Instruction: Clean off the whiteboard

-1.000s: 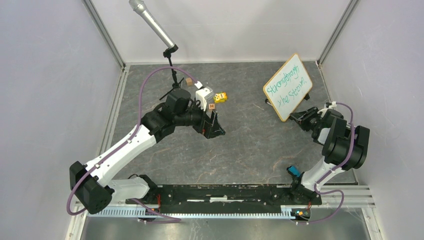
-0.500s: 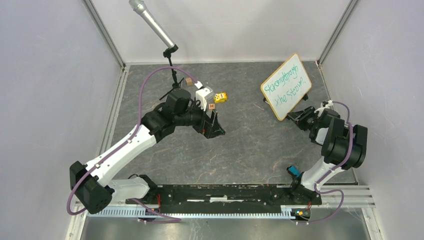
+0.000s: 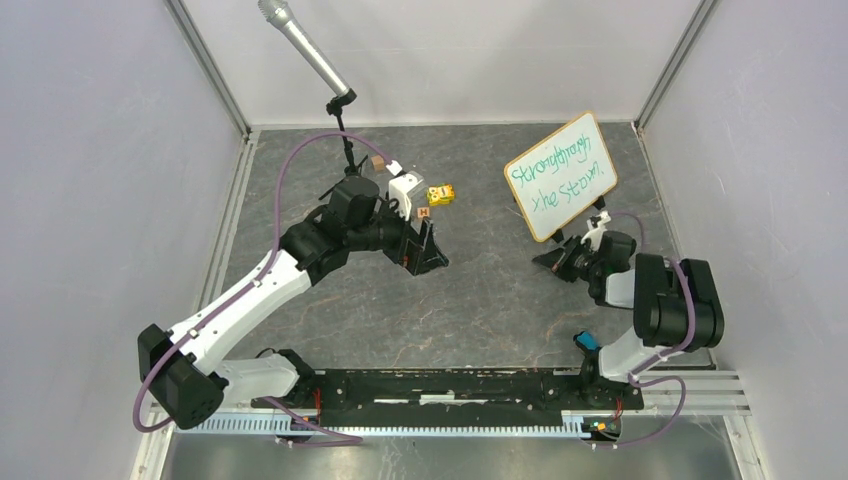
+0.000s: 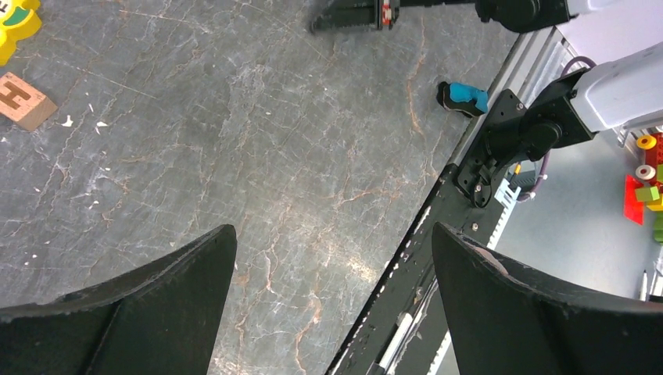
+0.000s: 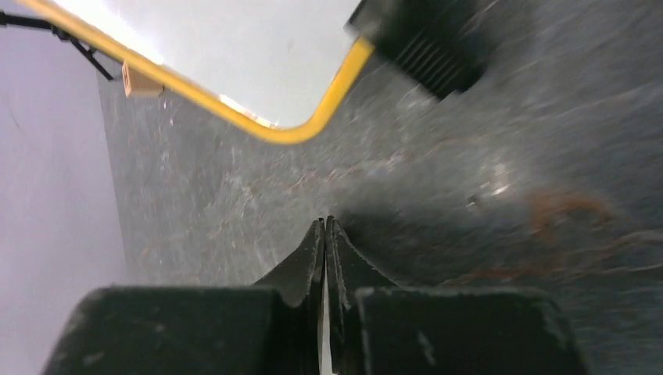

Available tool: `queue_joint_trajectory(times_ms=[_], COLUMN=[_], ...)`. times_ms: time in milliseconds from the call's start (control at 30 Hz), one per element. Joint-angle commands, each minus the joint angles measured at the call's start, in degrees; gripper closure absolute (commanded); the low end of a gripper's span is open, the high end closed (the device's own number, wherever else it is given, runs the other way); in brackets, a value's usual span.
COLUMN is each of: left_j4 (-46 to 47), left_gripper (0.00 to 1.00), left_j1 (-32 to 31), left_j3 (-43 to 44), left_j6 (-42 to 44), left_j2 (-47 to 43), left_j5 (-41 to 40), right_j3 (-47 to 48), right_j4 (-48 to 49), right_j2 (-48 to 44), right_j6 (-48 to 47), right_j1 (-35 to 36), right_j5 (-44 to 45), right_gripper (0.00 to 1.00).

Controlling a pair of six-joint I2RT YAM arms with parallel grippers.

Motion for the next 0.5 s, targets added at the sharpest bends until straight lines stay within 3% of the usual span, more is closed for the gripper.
queue_joint_trajectory(times_ms=[0, 100, 200, 300, 467], left_j4=[3.0, 3.6, 3.9, 4.0, 4.1], left_gripper=[0.0, 0.0, 0.0, 0.0, 0.0], left_j1=[0.7, 1.0, 1.4, 1.6, 1.6], left_j3=[0.5, 0.0, 0.0, -0.1, -0.2], left_j6=[1.6, 1.4, 1.1, 1.0, 1.0], left_j2=[-2.6, -3.1, -3.0, -3.0, -3.0], left_j5=[0.1, 0.1, 0.6, 0.7, 0.6], right_j3=[-3.0, -4.8, -3.2, -1.9, 1.7], right_j4=[-2.7, -3.1, -6.1, -3.9, 0.4], right_j2=[-4.9, -8.8, -11.6, -11.9, -7.1], right_j6=[-2.8, -3.4, -3.6, -0.9, 4.0], right_j1=[3.1, 3.1, 2.8, 0.8, -2.2], right_j5=[0.0, 1.7, 6.1, 8.2, 8.9], right_gripper=[0.96, 0.9, 0.62, 0.42, 0.37])
